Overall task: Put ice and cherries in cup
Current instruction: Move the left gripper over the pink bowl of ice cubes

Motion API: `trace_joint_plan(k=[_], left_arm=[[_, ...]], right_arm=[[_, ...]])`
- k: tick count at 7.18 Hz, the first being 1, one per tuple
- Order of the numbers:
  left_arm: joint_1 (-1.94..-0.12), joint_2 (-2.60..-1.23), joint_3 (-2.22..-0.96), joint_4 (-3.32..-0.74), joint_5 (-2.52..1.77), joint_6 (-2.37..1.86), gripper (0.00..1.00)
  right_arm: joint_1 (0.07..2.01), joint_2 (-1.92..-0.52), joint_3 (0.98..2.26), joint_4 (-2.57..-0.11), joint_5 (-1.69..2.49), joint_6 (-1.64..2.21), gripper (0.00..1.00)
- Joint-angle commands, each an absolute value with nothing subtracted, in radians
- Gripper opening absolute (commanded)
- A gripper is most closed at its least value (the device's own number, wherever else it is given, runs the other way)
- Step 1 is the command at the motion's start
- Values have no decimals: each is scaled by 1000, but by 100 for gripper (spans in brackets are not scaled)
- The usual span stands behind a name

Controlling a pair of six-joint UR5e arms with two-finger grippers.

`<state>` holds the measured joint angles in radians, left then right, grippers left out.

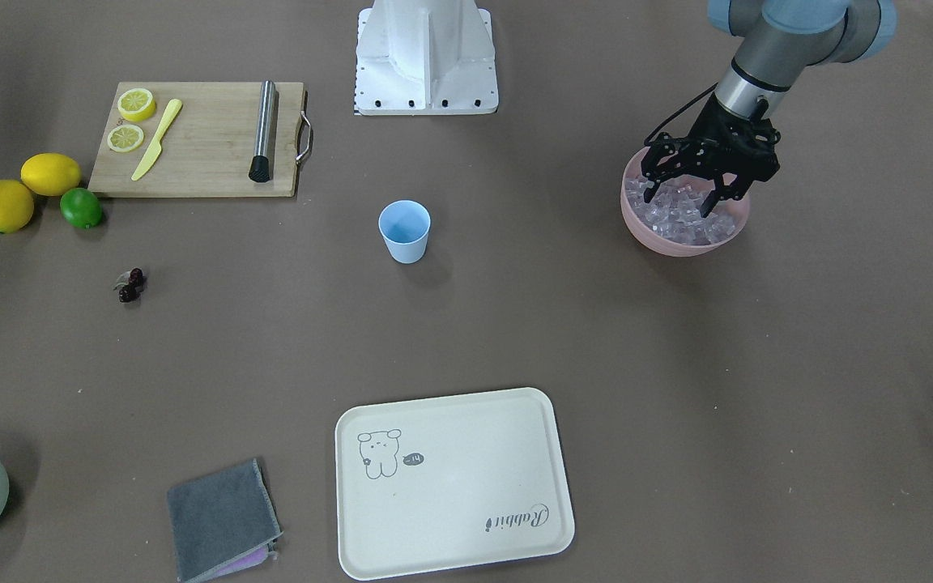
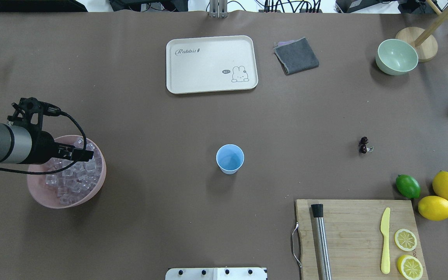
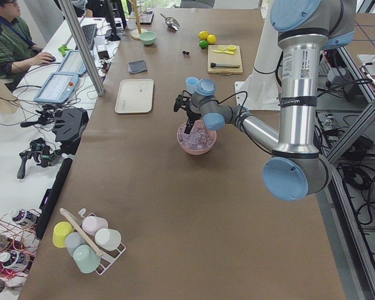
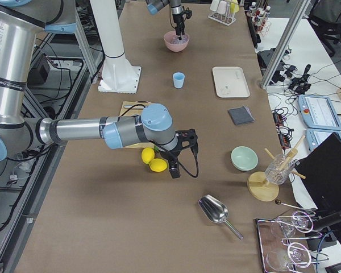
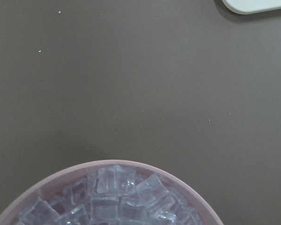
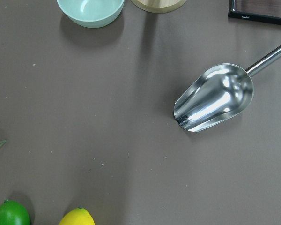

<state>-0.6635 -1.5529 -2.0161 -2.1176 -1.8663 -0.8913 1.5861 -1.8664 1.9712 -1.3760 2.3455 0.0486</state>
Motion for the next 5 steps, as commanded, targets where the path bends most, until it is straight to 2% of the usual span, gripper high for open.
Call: trace_joint_plan(k=[1, 2, 5], left_arm=[[-672, -1578, -1993, -2117, -1871, -761, 90], [-673, -1607, -1959, -2118, -1871, -703, 94], [-702, -1609, -1933, -2117, -1955, -678, 95]], right_arm=[[1586, -1867, 1971, -1376, 2345, 49, 100], [1586, -1867, 1971, -1376, 2345, 48, 100], [1586, -1867, 1970, -1376, 2345, 49, 100]])
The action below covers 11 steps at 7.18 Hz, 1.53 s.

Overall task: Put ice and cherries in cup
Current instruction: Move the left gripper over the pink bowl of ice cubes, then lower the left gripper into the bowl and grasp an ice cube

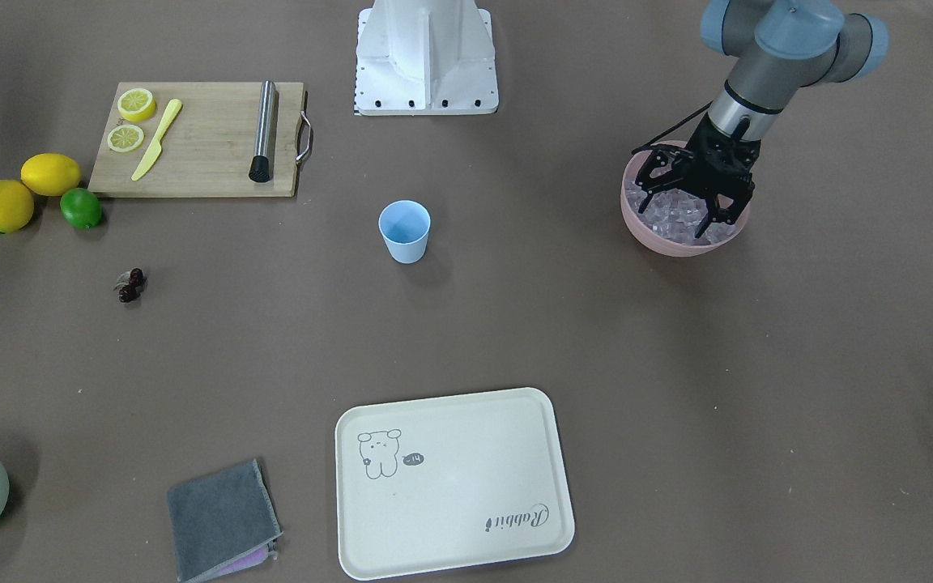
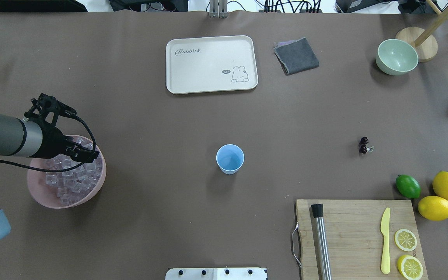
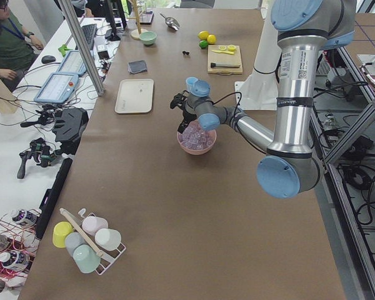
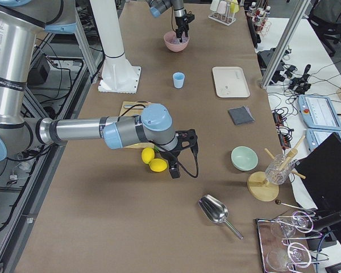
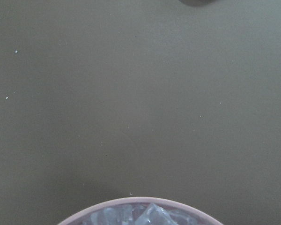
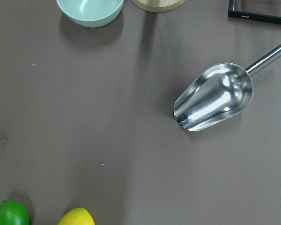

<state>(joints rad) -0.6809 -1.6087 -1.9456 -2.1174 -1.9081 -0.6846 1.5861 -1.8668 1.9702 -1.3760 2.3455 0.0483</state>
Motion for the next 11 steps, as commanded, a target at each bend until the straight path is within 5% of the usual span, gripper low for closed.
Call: trace_joint_plan(k=[1, 11], left_arm=[[-710, -1603, -1927, -2117, -1979, -678, 95], [-707, -1632, -1879, -2115, -1983, -772, 93]], right_arm=[[1586, -1867, 1970, -1376, 2345, 49, 100], [1586, -1865, 1965, -1376, 2344, 48, 100]])
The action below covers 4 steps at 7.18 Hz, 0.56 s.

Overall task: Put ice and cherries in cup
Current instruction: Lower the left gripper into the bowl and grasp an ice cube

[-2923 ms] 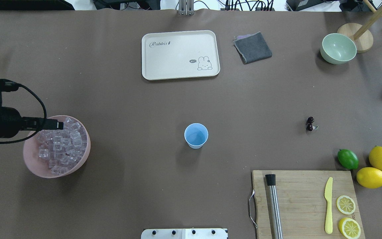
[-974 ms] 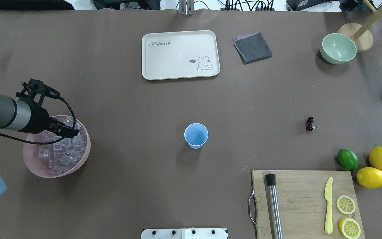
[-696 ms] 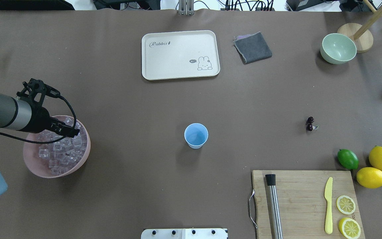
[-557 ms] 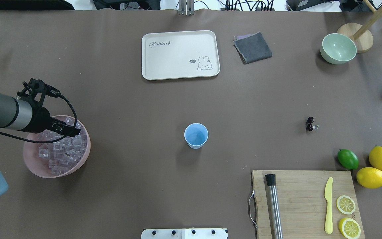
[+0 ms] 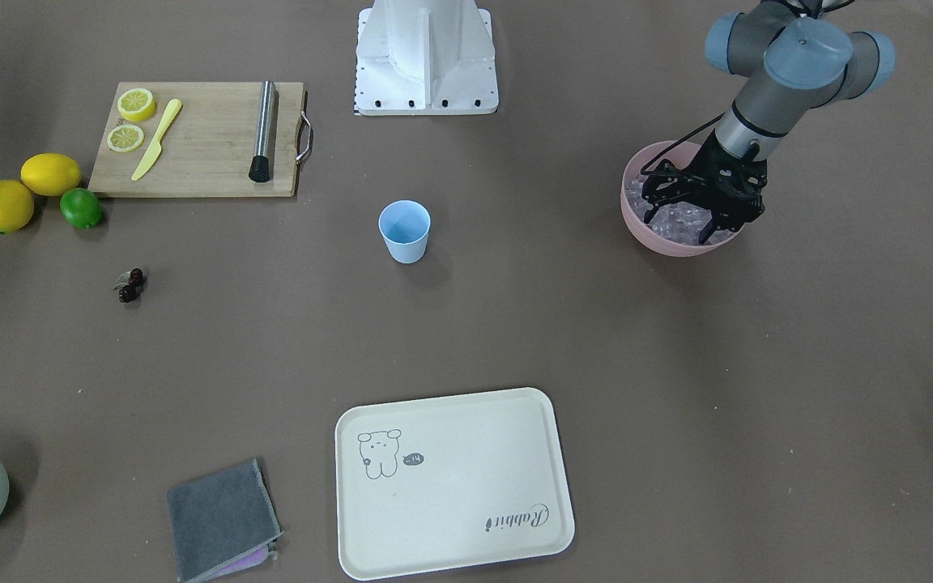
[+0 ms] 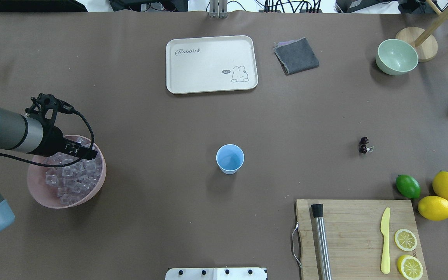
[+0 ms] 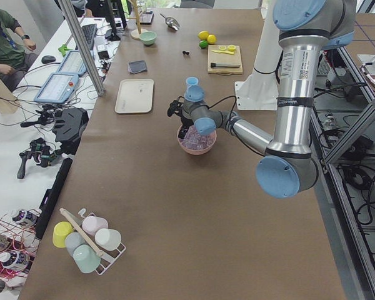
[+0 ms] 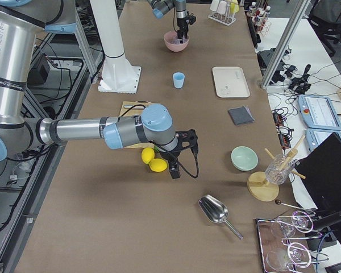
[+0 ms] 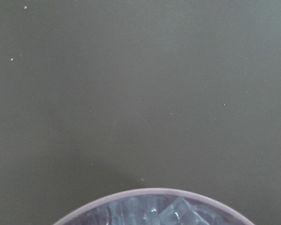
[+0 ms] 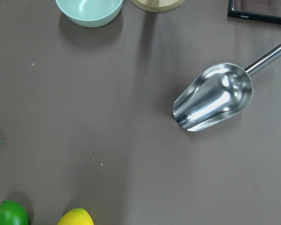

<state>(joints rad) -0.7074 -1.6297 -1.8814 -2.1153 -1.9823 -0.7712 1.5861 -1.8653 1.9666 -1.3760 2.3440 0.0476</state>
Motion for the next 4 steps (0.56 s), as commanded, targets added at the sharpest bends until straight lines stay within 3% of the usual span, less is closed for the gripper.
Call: trace_joint_plan(k=[1, 2, 4], left_arm=[[-707, -1634, -1879, -2115, -1983, -772, 87], [-706, -1634, -1879, -2115, -1983, -772, 82], [-715, -1647, -1881, -2115, -2011, -772, 82]], right_arm=[[1586, -1865, 1965, -1376, 2344, 48, 100], [1586, -1865, 1965, -1376, 2344, 48, 100], [1586, -1865, 1965, -1376, 2344, 48, 100]])
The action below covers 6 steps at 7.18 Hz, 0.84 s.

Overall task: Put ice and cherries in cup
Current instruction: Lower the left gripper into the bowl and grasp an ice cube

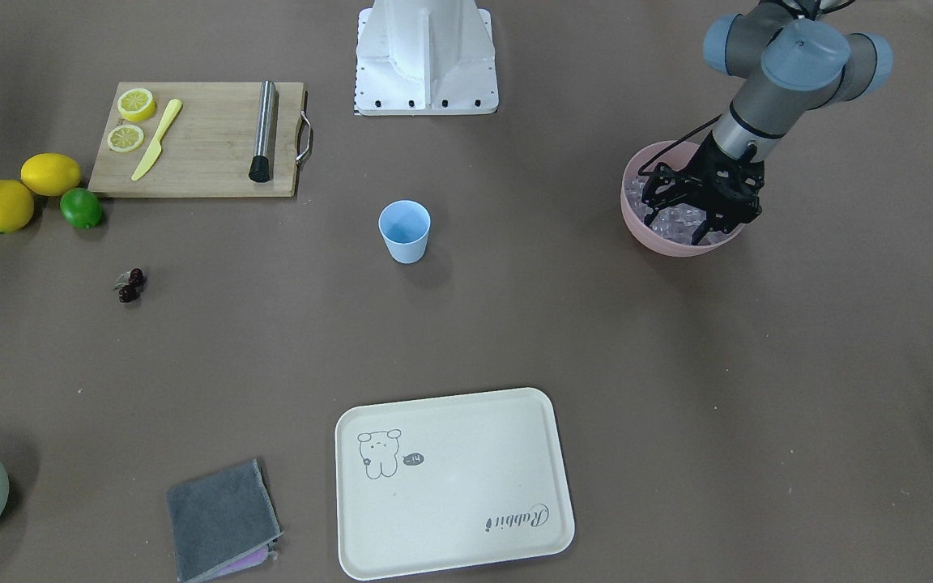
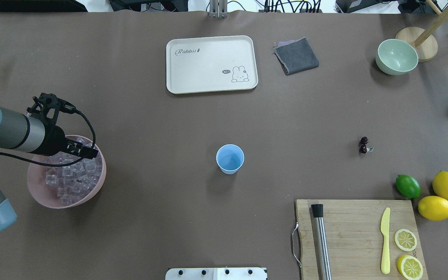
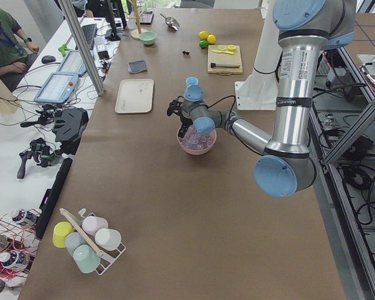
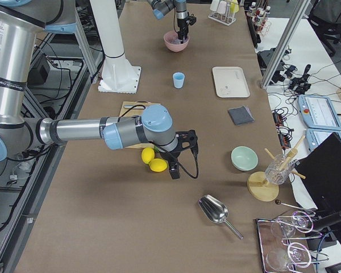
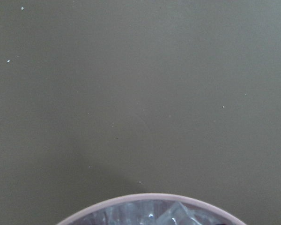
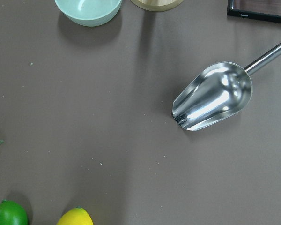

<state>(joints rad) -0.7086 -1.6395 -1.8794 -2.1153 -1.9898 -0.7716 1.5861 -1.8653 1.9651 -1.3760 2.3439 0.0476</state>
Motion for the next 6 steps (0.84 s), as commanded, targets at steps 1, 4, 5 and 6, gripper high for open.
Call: trace_joint_plan(k=[1, 4, 5, 6], left_arm=[[-724, -1647, -1881, -2115, -2041, -772, 83], [-723, -1649, -1864, -2117, -2040, -772, 83], [-723, -1651, -1862, -2117, -2040, -772, 82], [-732, -1660, -1867, -2117, -2046, -770, 82]], right_arm=[[1586, -1865, 1965, -1376, 2344, 48, 100], [1586, -1864, 1965, -1376, 2344, 48, 100], [1586, -1864, 1965, -1376, 2344, 48, 100], [1586, -1861, 1965, -1376, 2344, 48, 100]])
